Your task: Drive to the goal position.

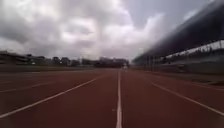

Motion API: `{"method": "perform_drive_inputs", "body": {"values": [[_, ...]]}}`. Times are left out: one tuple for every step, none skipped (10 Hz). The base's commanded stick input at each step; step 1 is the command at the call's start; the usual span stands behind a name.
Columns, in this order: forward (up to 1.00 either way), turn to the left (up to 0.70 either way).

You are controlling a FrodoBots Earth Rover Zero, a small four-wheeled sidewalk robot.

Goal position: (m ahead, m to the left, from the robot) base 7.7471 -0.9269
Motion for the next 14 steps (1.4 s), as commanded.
{"method": "perform_drive_inputs", "body": {"values": [[0.7,0.0],[0.7,0.0],[0.7,-0.35],[0.7,-0.35],[0.7,-0.32],[0.7,-0.24],[0.7,-0.17],[0.7,0.0],[0.7,0.0],[0.7,0.0],[0.7,0.0],[0.7,0.0],[0.7,0.0],[0.7,0.0]]}}
